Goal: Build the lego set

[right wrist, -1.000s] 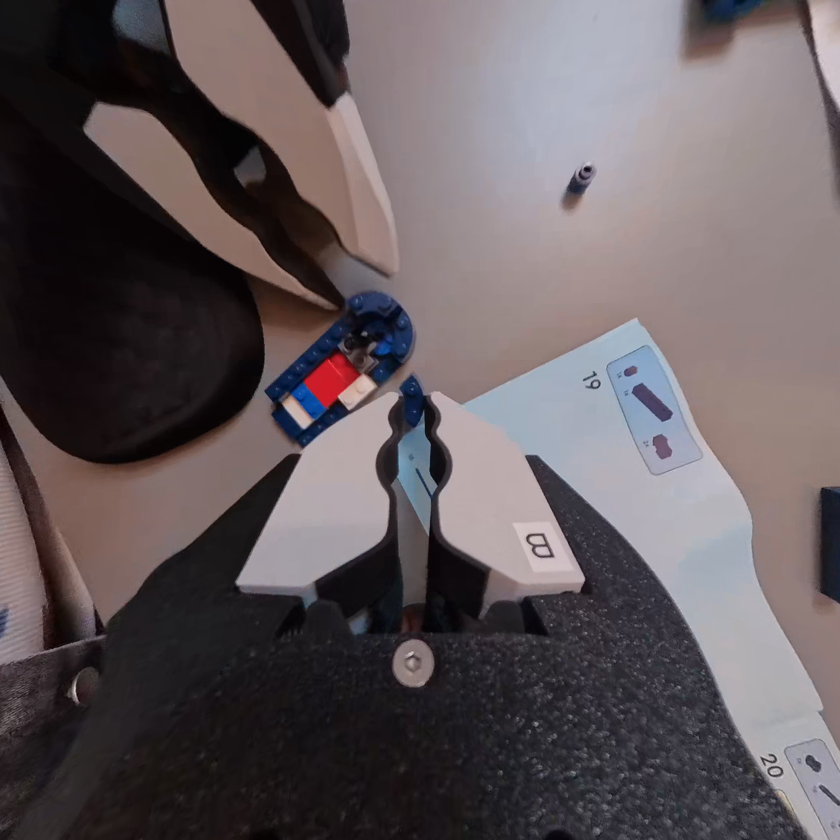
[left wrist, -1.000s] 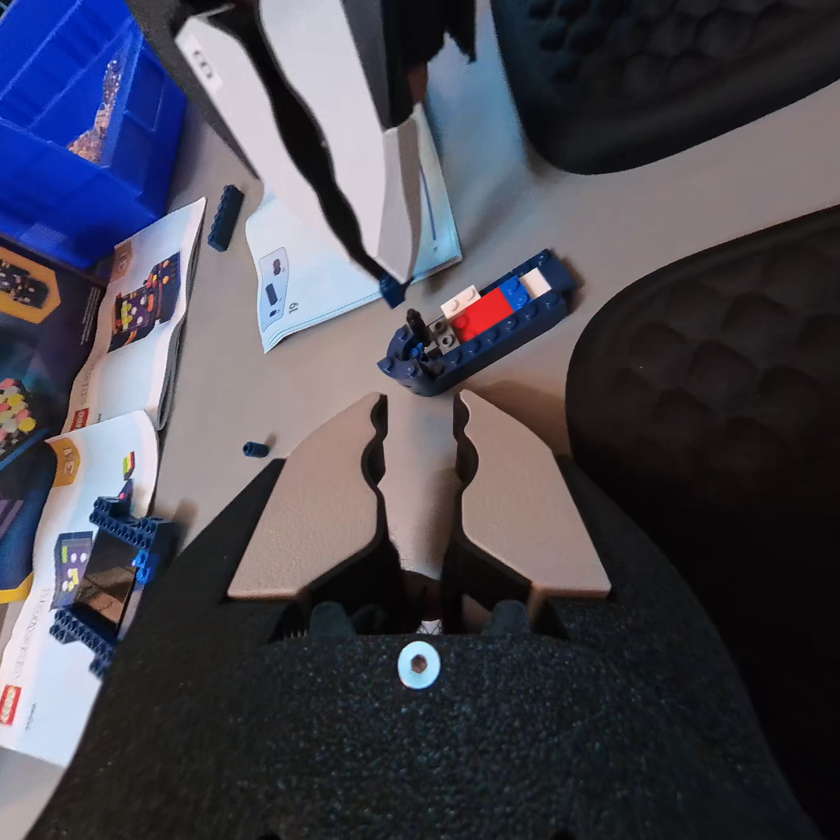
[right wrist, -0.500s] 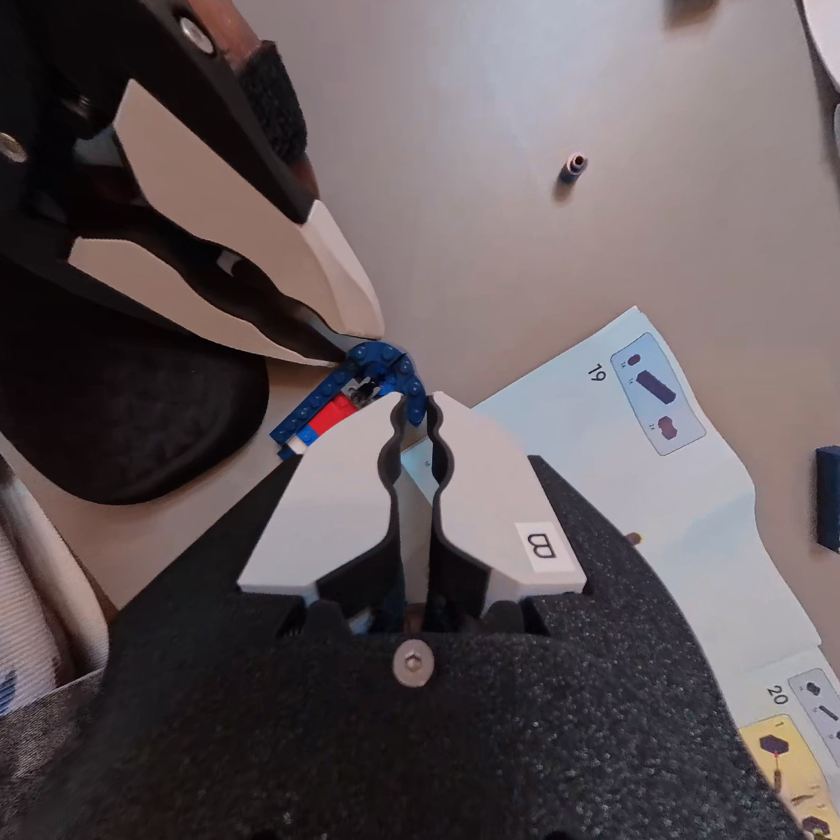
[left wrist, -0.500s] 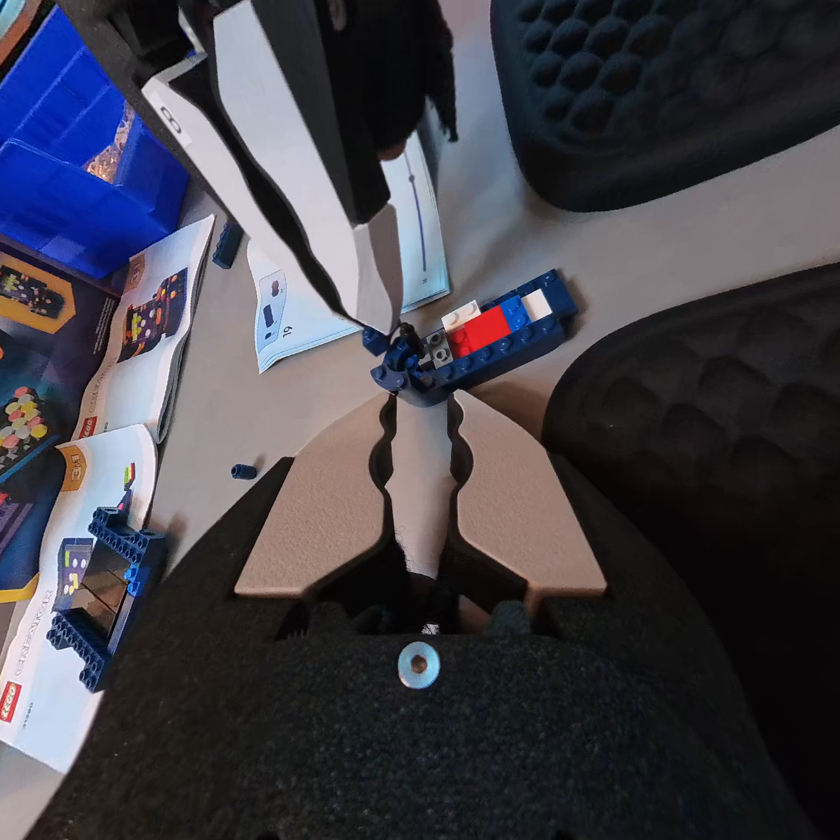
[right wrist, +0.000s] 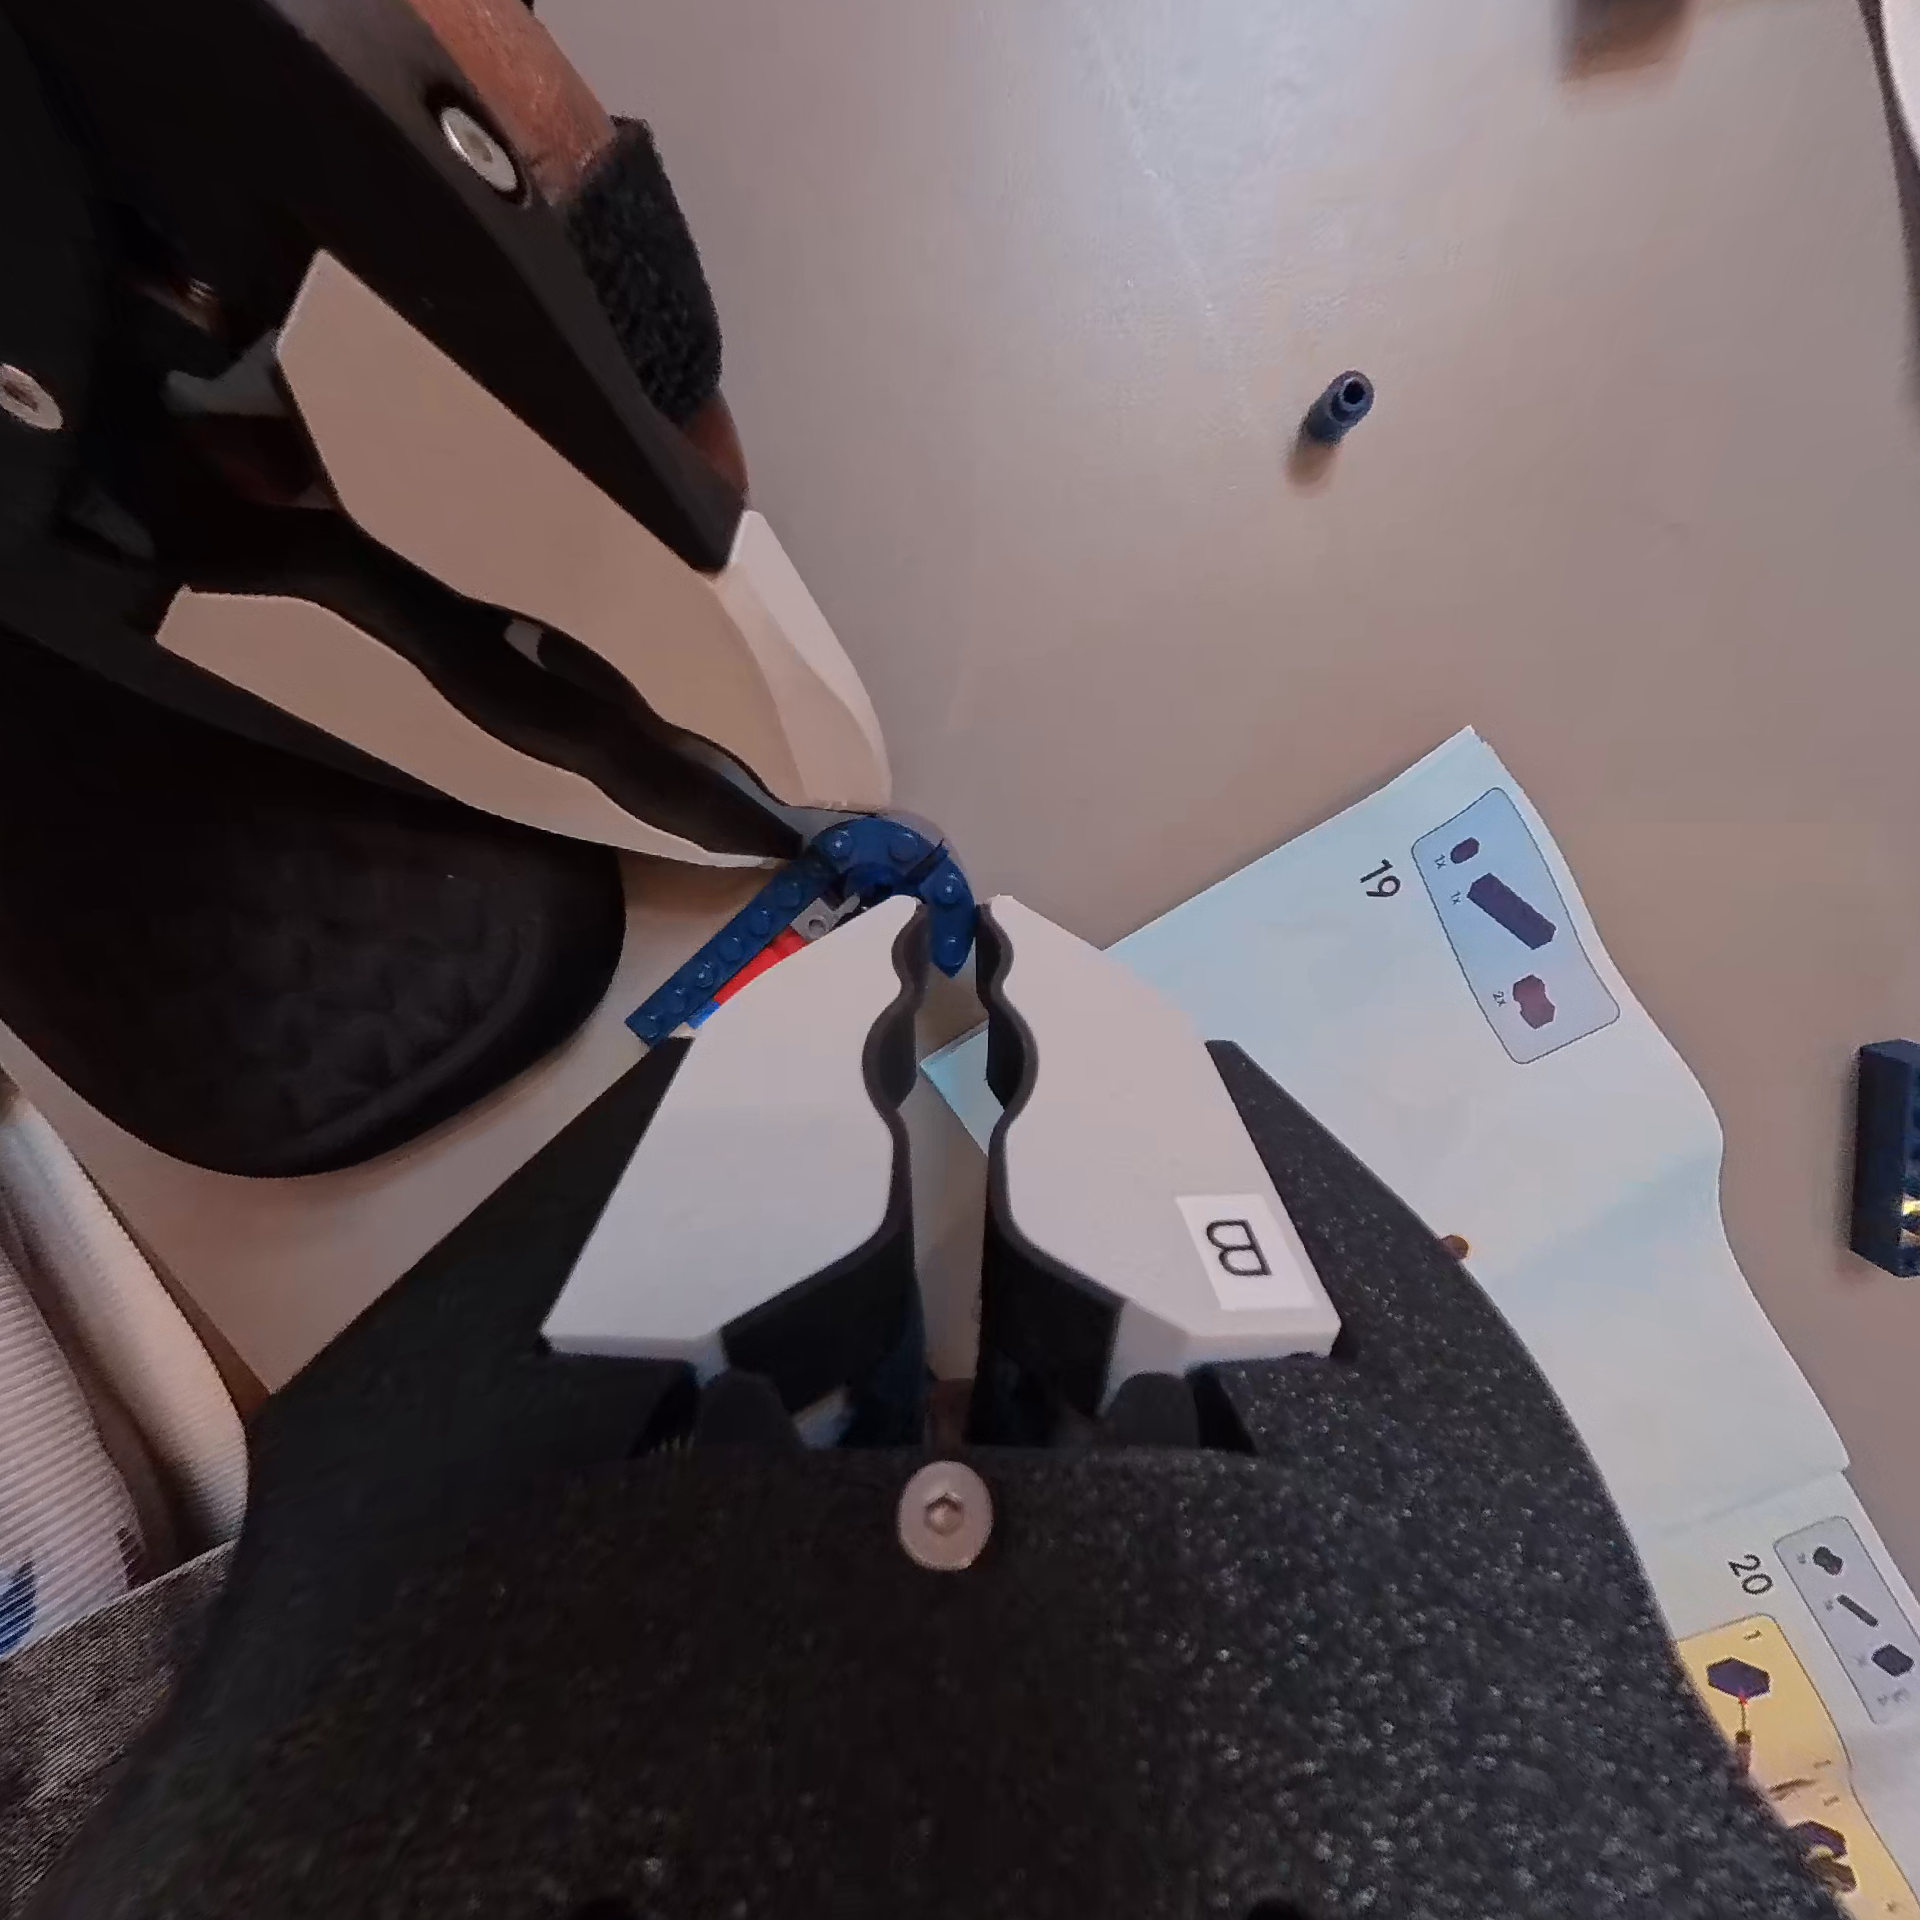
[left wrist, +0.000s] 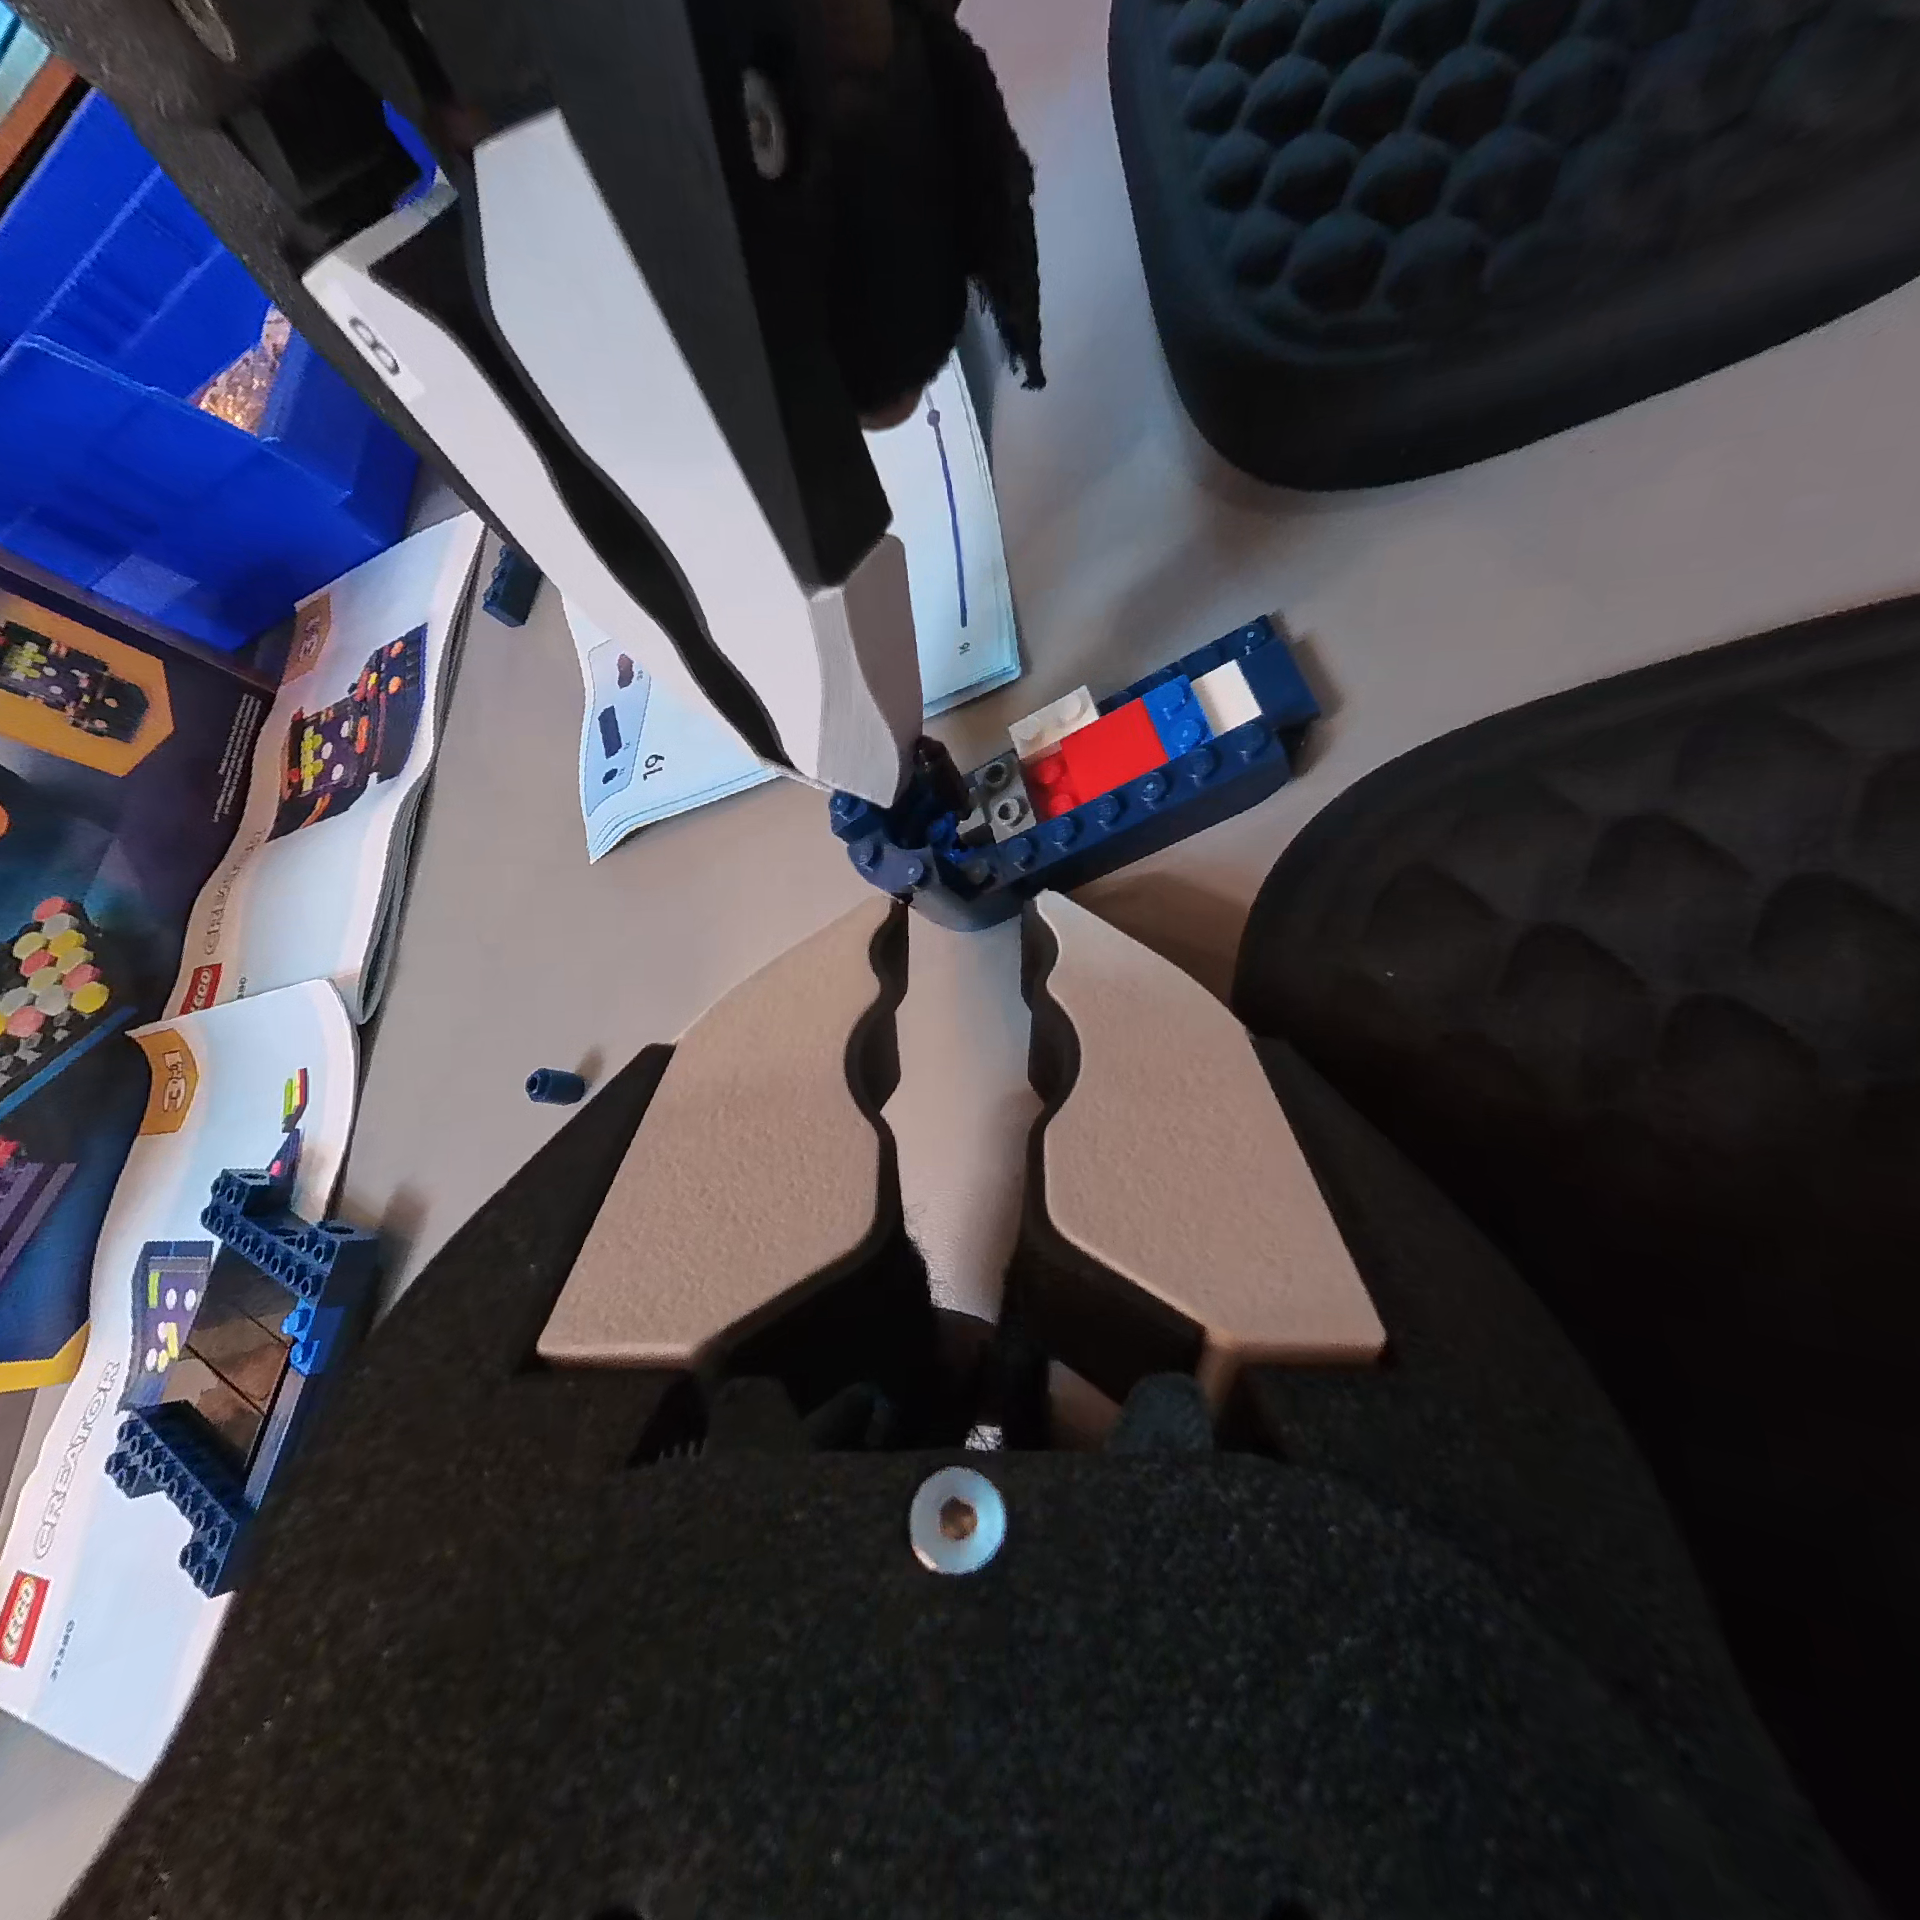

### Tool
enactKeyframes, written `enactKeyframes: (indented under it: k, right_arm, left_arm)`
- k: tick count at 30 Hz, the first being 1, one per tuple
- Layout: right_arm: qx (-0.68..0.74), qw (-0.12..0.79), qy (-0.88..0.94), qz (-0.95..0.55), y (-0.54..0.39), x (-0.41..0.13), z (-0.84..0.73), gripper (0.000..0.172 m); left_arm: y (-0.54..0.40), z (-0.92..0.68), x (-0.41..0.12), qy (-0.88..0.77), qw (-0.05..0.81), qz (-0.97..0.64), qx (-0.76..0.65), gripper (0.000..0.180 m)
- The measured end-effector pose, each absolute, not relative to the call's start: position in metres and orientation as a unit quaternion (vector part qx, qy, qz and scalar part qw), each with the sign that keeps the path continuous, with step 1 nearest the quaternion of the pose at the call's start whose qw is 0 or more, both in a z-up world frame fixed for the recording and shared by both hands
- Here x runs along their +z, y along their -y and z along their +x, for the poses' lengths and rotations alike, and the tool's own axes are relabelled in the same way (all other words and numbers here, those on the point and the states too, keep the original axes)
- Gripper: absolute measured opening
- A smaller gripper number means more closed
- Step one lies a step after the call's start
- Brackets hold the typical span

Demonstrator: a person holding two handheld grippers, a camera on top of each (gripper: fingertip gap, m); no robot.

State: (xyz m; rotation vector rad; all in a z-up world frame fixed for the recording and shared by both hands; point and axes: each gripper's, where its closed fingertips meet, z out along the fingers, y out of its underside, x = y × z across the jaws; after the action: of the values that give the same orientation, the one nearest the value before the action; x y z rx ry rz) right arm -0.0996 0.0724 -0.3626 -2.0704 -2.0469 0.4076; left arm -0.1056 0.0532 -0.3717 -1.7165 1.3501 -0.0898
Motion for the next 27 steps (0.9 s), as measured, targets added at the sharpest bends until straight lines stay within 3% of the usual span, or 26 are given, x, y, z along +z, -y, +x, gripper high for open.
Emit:
enactKeyframes:
  k: [27]
  right_arm:
    - [0.081, 0.043, 0.657, -0.748, -0.0681, -0.3624, -0.0957, 0.008]
  left_arm:
    - [-0.0555, -0.1046, -0.3731, -0.537, 0.463, -0.704, -0.036, 0.021]
